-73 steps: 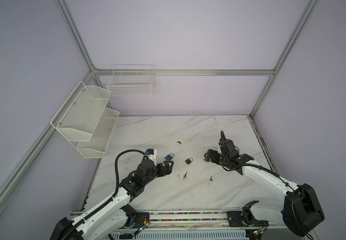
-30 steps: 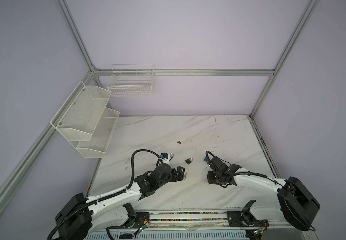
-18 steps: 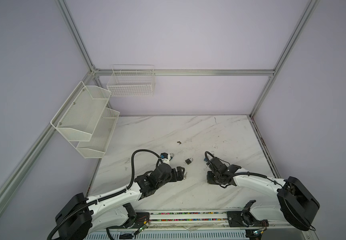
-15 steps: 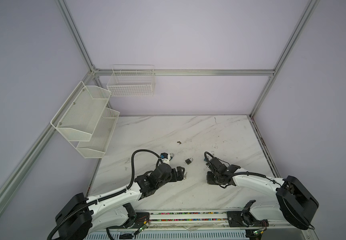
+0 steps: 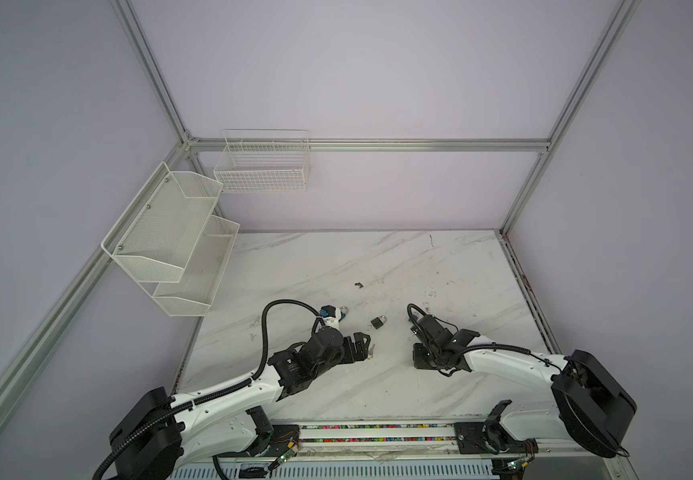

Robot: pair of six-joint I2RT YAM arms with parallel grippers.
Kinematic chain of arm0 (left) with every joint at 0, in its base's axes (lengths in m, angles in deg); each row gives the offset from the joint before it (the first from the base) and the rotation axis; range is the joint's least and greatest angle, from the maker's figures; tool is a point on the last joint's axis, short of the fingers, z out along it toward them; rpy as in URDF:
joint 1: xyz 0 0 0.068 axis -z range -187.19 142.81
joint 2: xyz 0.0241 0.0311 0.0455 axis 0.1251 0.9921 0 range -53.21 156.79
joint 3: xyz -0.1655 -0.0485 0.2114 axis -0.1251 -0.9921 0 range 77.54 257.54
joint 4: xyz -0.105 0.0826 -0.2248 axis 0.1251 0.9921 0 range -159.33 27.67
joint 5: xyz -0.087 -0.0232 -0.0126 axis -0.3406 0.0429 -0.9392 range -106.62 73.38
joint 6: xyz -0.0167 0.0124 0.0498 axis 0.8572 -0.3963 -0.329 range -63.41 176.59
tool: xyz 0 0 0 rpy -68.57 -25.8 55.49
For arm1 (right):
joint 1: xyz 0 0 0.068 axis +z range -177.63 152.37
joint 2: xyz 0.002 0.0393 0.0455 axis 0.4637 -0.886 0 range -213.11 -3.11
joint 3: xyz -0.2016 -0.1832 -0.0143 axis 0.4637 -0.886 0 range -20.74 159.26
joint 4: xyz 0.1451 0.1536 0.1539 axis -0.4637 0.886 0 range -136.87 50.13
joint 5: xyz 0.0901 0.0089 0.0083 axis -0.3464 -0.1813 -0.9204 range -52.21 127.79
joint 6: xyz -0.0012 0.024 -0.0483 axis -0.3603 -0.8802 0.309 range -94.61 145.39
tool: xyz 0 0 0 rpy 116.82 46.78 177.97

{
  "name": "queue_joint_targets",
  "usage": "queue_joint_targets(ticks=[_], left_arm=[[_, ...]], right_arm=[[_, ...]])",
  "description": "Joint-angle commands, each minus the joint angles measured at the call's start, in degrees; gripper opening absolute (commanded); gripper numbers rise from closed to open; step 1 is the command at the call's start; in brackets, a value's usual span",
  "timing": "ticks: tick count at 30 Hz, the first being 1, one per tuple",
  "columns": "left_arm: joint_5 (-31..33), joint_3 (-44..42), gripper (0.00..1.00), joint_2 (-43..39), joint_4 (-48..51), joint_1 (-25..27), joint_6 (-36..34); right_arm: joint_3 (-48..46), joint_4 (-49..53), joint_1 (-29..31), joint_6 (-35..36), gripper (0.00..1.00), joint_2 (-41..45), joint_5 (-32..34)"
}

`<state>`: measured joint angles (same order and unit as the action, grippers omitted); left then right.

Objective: Unlock with the key
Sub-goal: 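Close the right gripper on the small silver key while the left hovers, then lift the key with the right gripper while the left gripper moves toward it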

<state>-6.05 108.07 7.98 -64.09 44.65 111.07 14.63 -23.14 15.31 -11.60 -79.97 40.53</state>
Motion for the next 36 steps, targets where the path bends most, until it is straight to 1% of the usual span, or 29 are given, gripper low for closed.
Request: queue_joint_targets(ticks=[1,4,5,7,11,16,18,23,24,27,31,34,36], left_arm=[[0.7,5.1,1.00,-1.4,-1.6,0.2,0.5],[0.6,4.9,1.00,-1.8,-1.5,0.2,0.5],[0.8,4.7,1.00,-1.9,-1.5,0.2,0.5],[0.8,4.5,1.00,-2.2,-1.5,0.2,0.6],[1.0,4.3,1.00,-2.6,-1.5,0.2,0.8],[1.3,4.0,1.00,-3.3,-1.2,0.2,1.0],[1.6,4.0,1.00,-3.5,-1.2,0.2,1.0],[1.4,4.3,1.00,-3.4,-1.2,0.2,1.0],[1.4,4.3,1.00,-3.4,-1.2,0.2,1.0],[1.3,4.2,1.00,-3.4,-1.2,0.2,1.2],[1.5,3.7,1.00,-4.0,-1.7,0.2,1.8],[1.9,2.6,1.00,-5.9,-2.4,0.2,2.5],[2.4,1.7,1.00,-7.7,-2.6,0.2,3.2]], right_arm=[[1.2,0.8,0.7,0.0,0.15,-0.6,0.5],[1.6,1.2,0.7,0.3,0.15,-0.9,0.5],[1.8,1.3,0.6,0.4,0.15,-0.9,0.4],[2.2,1.6,0.7,0.6,0.21,-0.8,0.6],[2.7,1.9,0.7,1.0,0.22,-1.3,1.0],[2.9,1.8,0.8,1.4,0.18,-1.5,-0.1],[2.7,1.4,1.0,1.5,0.15,-1.5,-0.5],[2.7,1.3,1.1,1.9,0.14,-3.5,0.0],[2.7,1.2,1.1,2.1,0.12,-3.5,-0.3],[2.9,1.4,1.2,2.4,0.08,-2.6,-0.3],[3.3,1.3,1.3,3.5,0.05,-0.9,-0.6],[4.5,1.5,1.3,4.5,0.05,0.2,-1.0],[5.4,1.2,1.5,5.8,0.03,0.7,-1.0]])
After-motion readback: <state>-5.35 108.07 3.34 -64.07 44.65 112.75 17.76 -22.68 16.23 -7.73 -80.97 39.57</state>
